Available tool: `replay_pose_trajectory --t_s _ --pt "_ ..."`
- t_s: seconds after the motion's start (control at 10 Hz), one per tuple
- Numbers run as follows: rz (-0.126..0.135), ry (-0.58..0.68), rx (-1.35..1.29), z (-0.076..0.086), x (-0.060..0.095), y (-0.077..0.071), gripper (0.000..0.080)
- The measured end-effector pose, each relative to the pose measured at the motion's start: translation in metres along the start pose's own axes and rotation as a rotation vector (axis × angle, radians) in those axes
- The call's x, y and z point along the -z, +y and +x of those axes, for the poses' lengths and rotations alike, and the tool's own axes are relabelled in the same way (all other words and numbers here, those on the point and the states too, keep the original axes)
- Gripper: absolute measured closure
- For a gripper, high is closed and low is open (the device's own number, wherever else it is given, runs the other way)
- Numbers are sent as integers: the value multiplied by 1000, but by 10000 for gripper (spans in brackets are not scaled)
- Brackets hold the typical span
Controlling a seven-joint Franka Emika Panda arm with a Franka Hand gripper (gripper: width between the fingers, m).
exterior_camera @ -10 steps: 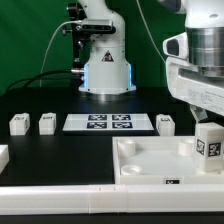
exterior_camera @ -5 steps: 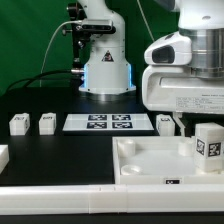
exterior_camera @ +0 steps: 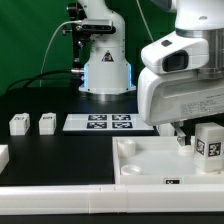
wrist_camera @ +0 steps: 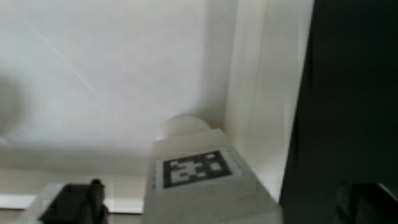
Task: Assemble one leg
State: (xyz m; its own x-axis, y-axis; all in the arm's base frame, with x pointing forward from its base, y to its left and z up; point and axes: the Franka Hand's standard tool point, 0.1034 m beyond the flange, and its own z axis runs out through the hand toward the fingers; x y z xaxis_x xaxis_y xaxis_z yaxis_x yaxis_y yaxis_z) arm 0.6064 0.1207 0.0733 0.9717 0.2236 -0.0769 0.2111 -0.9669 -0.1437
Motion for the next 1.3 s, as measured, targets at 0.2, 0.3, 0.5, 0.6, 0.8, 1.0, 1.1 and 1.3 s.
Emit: replay_pose_trajectory --t_s 0.2,0.3,0.5,0.6,0.8,1.0,1.1,1.3 --pt "2 2 43 0 1 1 151" --pt "2 1 44 0 0 1 151" --pt "2 1 44 0 0 1 333" --pt "2 0 44 0 0 1 333" --pt "-3 0 42 0 0 5 502" --pt "-2 0 -14 0 0 6 502" --pt "-1 0 -36 0 0 5 502" --pt "2 1 -247 0 0 4 503"
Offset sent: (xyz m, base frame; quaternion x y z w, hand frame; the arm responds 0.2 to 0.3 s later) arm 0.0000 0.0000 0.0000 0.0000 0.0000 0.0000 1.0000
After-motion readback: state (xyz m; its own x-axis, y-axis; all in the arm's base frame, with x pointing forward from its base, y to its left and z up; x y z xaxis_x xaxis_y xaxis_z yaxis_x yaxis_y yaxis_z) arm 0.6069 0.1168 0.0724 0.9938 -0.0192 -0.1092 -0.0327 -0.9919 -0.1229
